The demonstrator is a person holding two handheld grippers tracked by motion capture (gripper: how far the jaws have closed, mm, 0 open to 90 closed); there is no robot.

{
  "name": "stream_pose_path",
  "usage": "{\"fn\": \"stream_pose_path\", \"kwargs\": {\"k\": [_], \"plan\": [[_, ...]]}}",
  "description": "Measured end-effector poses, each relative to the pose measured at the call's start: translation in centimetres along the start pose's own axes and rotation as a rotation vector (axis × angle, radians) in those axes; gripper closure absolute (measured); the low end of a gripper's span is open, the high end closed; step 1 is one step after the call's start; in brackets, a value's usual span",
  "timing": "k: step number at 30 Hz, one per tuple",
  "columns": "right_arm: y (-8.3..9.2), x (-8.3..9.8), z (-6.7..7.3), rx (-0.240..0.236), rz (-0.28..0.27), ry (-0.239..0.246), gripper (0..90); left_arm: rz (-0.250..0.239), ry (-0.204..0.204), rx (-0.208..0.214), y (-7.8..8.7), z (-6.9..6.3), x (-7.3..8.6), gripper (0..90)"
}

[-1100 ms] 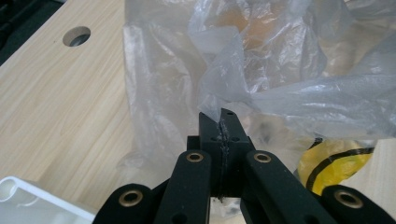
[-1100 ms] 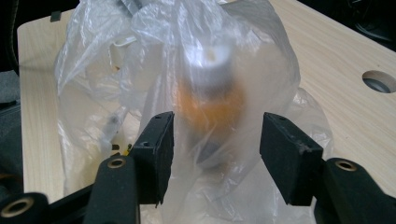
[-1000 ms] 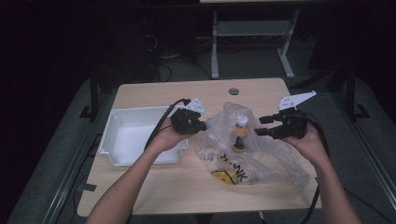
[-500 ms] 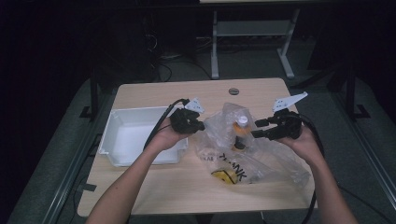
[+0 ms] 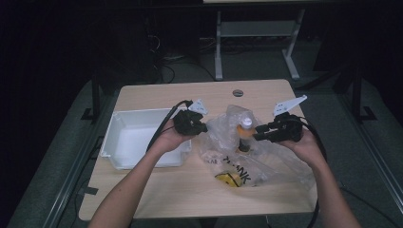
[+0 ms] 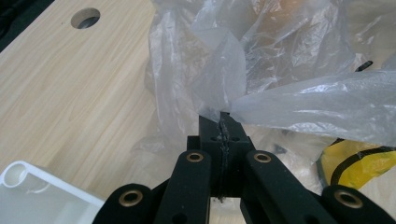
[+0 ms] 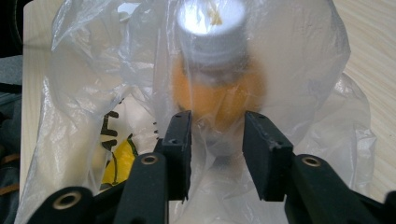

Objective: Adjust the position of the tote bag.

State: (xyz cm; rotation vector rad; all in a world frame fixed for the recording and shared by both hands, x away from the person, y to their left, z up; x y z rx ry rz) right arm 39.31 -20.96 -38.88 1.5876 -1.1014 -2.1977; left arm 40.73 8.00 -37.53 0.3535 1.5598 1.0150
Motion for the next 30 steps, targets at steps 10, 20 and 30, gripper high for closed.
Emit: {"fn": "stream_pose_path", "kwargs": {"k": [10, 20, 30], "plan": [[0.2, 0.0, 0.0, 0.008, -0.008, 0.011, 77.5, 0.012, 0.001, -0.003, -0.4, 0.2, 0.0, 90.0], [0.6, 0.1, -0.1, 0.023, -0.007, 0.023, 88.5, 0.014, 0.004, -0.005, -0.5, 0.4, 0.1, 90.0], [2.0, 0.1, -0.6, 0.056, -0.033, 0.006, 89.3, 0.012, 0.007, -0.013, -0.4, 0.7, 0.1, 90.0]]}}
Point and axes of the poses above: each handheld gripper's, and its own axes: y roughly backward along the jaws, x roughly out of its underside, z roughly to its left, the point moved 3 cm from there along -y, roughly forward along the jaws, and after that the axes turned 2 degrees about z, right-handed, at the moved point
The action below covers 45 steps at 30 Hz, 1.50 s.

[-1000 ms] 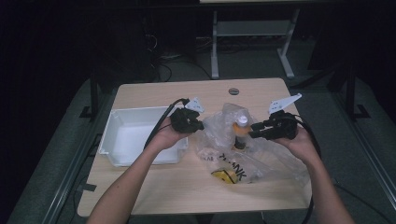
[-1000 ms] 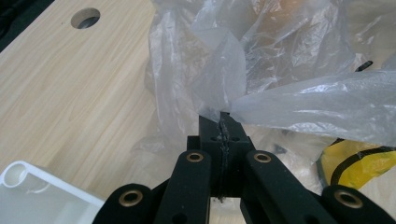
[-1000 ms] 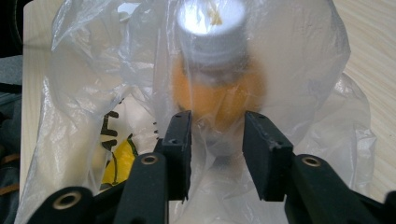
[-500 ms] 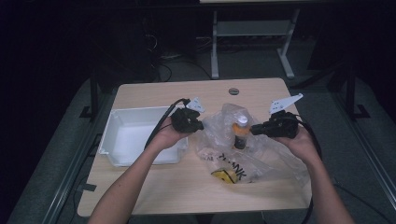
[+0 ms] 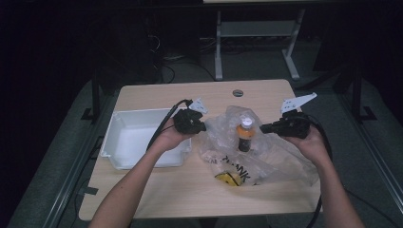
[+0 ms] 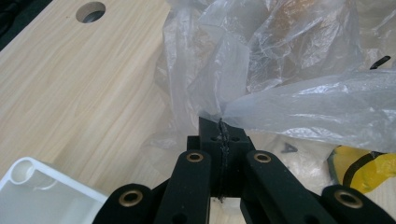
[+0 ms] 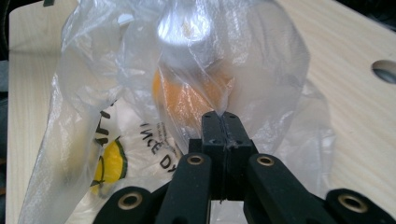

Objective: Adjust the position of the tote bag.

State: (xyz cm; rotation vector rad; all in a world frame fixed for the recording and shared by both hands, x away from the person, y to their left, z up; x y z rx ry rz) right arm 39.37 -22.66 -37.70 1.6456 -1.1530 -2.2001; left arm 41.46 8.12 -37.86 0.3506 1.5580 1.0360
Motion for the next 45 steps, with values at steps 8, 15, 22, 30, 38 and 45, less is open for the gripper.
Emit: {"fn": "stream_pose_path", "kwargs": {"k": [8, 15, 22, 30, 38, 45], "plan": [[1.1, -0.9, -0.7, 0.036, -0.018, -0.003, 89.3, -0.005, 0.011, -0.006, 0.0, 0.5, 0.0, 90.0], [1.1, -0.9, -1.3, 0.053, -0.019, -0.019, 89.3, 0.003, 0.014, -0.006, -0.1, 0.8, 0.2, 90.0], [0.8, -0.3, -2.1, 0.07, -0.006, -0.049, 89.3, 0.018, 0.015, -0.007, -0.6, 0.8, 0.3, 90.0], [0.1, 1.1, -2.7, 0.068, 0.021, -0.086, 89.2, 0.036, 0.011, -0.004, -1.3, 0.4, 0.5, 90.0], [-0.5, 2.7, -2.6, 0.062, 0.021, -0.125, 89.0, 0.043, 0.02, 0.011, -1.8, -0.3, 1.1, 90.0], [-1.7, 4.4, -3.0, 0.056, 0.038, -0.169, 88.6, 0.053, 0.026, 0.017, -2.4, -0.8, 1.6, 90.0]]}}
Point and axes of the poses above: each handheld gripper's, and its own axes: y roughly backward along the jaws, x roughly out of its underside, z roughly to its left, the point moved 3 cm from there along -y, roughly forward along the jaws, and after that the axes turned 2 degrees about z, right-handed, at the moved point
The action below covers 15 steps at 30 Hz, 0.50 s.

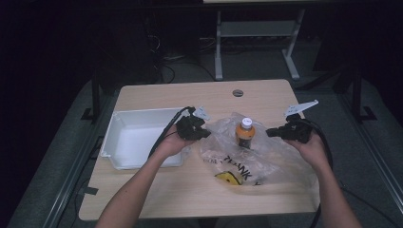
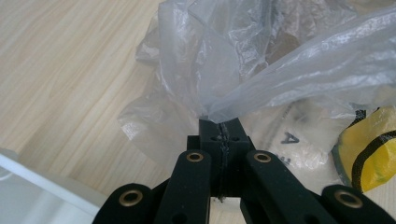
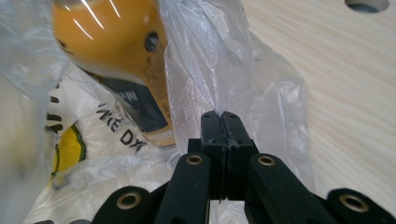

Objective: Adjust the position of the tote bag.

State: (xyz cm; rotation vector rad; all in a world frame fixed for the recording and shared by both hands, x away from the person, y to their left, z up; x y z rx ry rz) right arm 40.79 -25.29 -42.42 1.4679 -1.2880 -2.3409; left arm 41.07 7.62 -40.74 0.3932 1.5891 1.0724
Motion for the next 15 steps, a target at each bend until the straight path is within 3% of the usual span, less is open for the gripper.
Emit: {"fn": "stream_pose_path", "kwargs": {"k": [9, 15], "plan": [[-1.2, 1.8, -0.5, -0.007, 0.02, -0.052, 87.8, 0.003, -0.009, 0.007, -0.3, -0.3, 0.3, 90.0], [-1.3, 2.0, -0.4, -0.001, 0.019, -0.046, 87.7, -0.002, -0.01, 0.006, -0.2, -0.3, 0.4, 90.0]]}}
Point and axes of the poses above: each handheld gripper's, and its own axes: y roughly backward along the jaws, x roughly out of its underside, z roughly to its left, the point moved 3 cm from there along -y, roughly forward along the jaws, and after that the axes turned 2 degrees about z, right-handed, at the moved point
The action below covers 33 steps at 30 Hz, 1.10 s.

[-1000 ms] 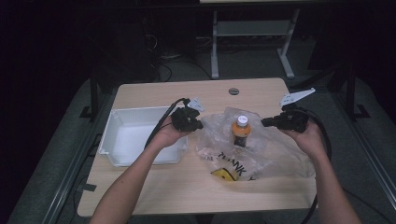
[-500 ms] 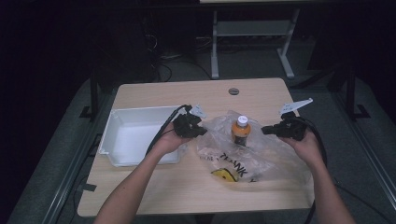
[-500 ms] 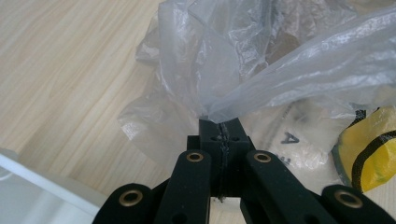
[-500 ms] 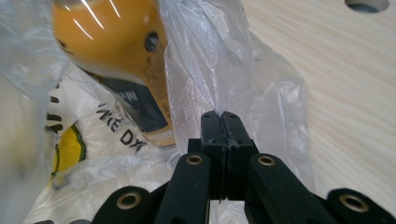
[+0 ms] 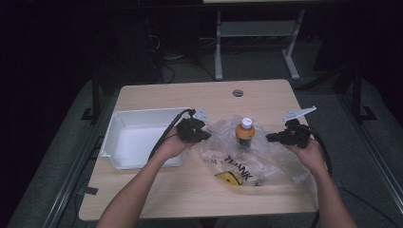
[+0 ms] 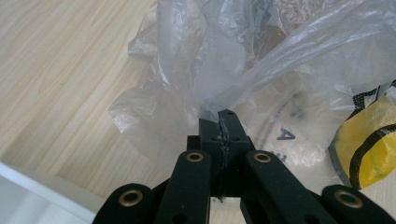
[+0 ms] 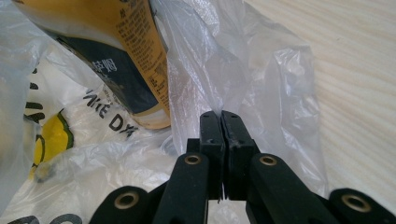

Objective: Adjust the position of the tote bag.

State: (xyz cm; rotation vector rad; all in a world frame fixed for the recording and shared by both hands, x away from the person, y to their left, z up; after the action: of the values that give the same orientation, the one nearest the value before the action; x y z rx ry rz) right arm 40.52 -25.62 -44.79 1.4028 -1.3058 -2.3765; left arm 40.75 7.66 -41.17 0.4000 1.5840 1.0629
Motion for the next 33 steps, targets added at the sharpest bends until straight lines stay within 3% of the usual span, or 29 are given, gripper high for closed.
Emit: {"fn": "stream_pose_path", "kwargs": {"k": [33], "plan": [[-0.04, 0.43, 0.04, 0.013, -0.019, -0.011, 87.8, -0.008, 0.003, 0.013, 0.34, 0.18, 0.22, 90.0]]}}
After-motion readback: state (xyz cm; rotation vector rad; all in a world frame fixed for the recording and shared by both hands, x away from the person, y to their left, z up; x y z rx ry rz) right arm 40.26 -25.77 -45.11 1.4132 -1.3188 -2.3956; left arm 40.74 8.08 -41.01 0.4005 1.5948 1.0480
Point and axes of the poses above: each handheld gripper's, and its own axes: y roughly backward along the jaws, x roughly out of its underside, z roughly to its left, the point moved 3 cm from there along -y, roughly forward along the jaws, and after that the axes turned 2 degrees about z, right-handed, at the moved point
